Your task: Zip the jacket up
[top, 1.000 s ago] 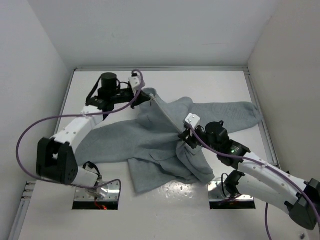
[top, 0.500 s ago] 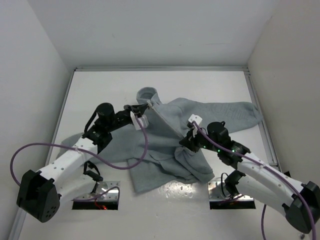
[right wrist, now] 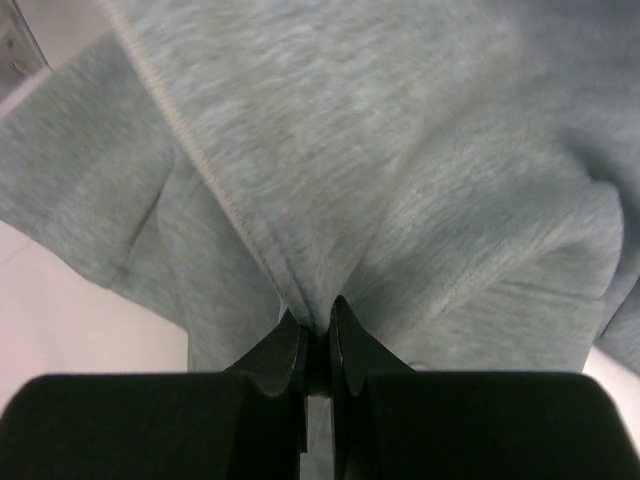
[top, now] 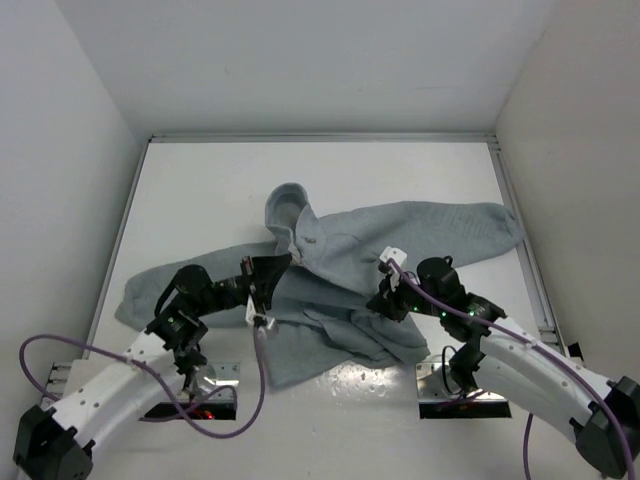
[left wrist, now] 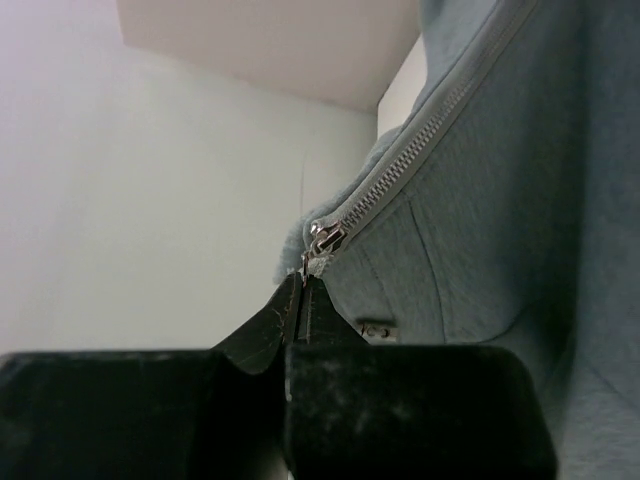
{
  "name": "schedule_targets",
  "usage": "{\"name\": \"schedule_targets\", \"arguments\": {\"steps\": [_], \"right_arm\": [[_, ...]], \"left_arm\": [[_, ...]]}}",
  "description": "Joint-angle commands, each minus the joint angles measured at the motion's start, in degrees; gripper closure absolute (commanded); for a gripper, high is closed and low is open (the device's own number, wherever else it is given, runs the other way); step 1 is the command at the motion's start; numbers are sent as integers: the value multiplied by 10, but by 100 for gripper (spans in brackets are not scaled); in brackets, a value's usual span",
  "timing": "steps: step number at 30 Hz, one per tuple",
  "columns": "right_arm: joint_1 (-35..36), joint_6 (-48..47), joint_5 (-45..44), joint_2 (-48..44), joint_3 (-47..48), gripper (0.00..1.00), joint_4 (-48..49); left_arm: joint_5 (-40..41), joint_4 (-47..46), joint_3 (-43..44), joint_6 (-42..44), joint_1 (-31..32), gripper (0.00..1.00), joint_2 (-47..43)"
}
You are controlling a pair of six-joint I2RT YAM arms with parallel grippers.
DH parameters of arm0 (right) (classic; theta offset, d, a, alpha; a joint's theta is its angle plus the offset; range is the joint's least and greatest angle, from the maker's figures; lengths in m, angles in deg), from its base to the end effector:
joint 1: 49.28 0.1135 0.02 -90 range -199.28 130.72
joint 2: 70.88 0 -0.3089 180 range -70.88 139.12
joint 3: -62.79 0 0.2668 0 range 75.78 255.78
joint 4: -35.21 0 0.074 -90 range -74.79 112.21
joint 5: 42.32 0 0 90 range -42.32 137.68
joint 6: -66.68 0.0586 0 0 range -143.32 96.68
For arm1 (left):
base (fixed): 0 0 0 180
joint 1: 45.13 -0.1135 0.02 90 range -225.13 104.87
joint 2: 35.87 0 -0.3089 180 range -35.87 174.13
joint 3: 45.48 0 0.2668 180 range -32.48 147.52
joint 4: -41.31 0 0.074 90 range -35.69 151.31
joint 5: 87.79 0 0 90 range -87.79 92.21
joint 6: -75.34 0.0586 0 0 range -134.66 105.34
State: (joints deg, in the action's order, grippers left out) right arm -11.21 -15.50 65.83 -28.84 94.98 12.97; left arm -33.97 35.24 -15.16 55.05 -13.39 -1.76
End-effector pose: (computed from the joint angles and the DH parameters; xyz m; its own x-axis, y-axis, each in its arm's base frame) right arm 0.1173 0.1151 0.2058 -0.5223 -0.2449 -0.8168 -0.7294 0.6245 0.2792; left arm 0.1108 -0.1092 0.2739 0.8805 0.3455 -0.3245 0.2895 0.1501 0.9454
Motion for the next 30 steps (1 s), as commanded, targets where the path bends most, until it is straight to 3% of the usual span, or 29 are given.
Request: {"name": "schedule_targets", "arguments": {"steps": [1, 6, 17, 24, 25, 26, 27, 29, 30], "right_arm": [[-2, 9, -7, -7, -28, 100, -118], [-3, 0, -4, -14, -31, 100, -121], [-1, -10, -8, -24, -37, 100, -139], [0, -10, -10, -22, -34, 100, -134], [-1, -11, -8, -14, -27, 100, -131], [-2, -12, -8, -13, -14, 100, -125], [0, -15, -15, -11, -8, 83, -121], [-2, -24, -22, -1, 19, 57, -105], [-2, -29, -40, 0, 42, 28, -103]], "left_arm": [[9, 44, -13, 51, 38, 100, -79], [71, 60, -19, 38, 95, 100, -85], [135, 54, -6, 16, 100, 100, -61], [248, 30, 58, -85, 100, 100, 41], [292, 30, 101, -115, 100, 98, 91], [315, 37, 128, -145, 95, 87, 119], [338, 37, 156, -205, 85, 63, 149], [367, 75, 257, -274, 44, 40, 231], [361, 94, 291, -338, 29, 30, 255]]}}
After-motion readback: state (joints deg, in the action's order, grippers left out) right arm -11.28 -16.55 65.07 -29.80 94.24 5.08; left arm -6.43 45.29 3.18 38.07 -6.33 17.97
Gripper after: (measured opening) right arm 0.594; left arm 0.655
